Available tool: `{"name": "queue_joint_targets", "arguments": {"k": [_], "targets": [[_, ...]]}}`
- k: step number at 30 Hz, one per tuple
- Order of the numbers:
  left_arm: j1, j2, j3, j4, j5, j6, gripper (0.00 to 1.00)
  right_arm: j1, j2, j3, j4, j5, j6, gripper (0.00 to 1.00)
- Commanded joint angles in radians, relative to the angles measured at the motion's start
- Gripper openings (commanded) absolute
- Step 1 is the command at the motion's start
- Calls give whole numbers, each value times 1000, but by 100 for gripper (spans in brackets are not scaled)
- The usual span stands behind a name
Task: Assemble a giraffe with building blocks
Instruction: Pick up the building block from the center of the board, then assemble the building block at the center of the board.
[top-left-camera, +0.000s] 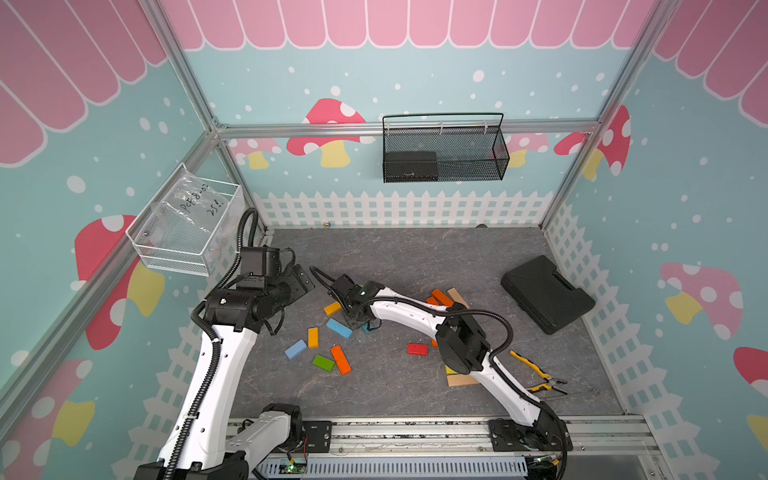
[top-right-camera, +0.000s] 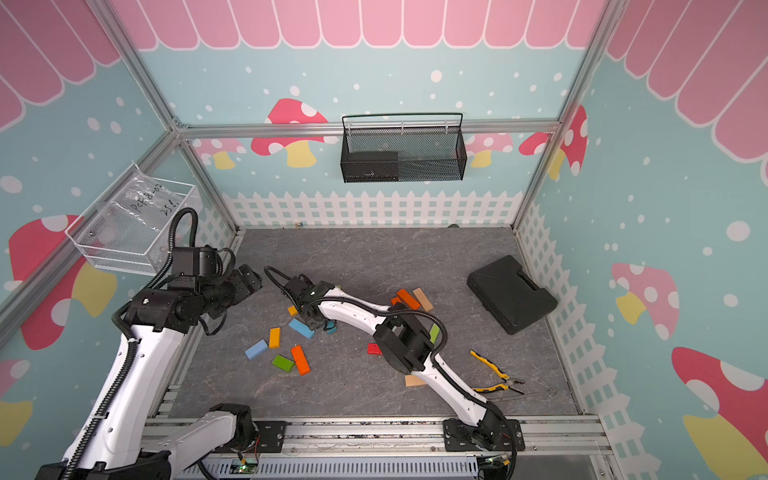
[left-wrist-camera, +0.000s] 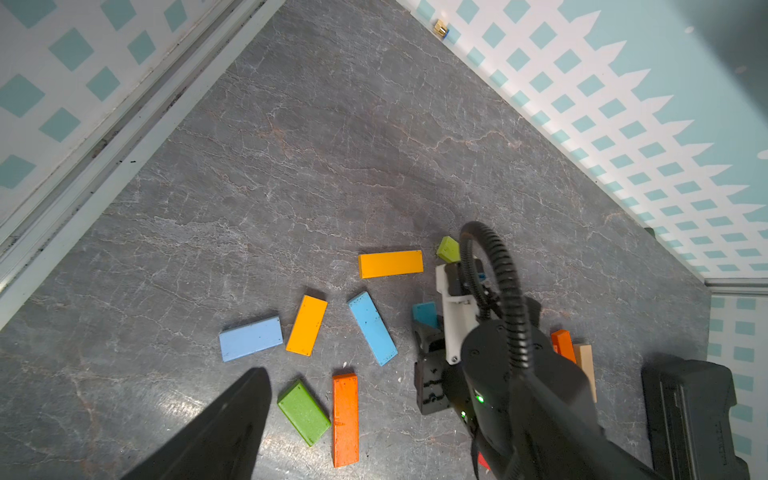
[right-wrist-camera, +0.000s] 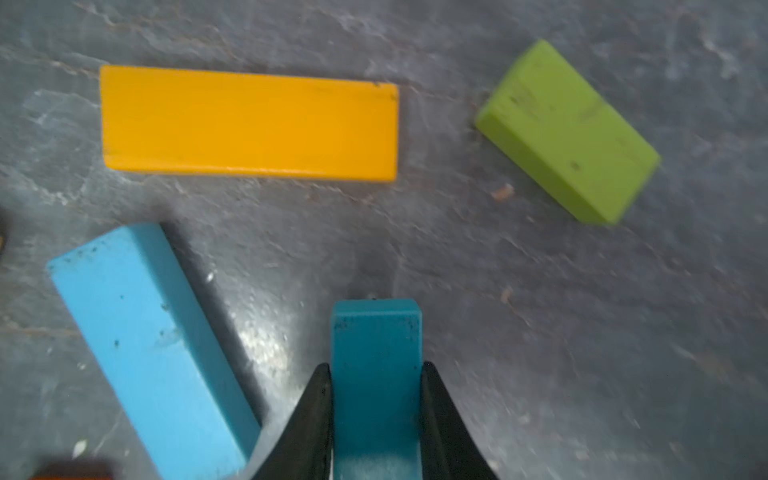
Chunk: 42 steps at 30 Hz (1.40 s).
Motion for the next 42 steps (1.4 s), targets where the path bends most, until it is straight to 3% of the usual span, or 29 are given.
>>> {"name": "queue_joint_targets", "arguments": {"k": [1, 8, 28, 32, 37, 42], "targets": [[6, -3, -2, 11, 3, 9, 92, -40, -146, -46, -45, 19, 184, 9], [6, 7, -21, 27, 13, 14, 92, -109, -152, -73, -47, 33, 310, 10], [7, 32, -13, 43, 20, 26, 92, -174, 69, 45, -49, 17, 379, 18], [6, 32, -10, 43, 16, 31, 92, -172, 77, 44, -50, 6, 380, 33], [8, 34, -4, 43, 16, 34, 92, -164, 61, 42, -73, 2, 381, 65], [9, 35, -1, 43, 16, 35, 92, -145, 36, -1, -93, -1, 401, 66]]}}
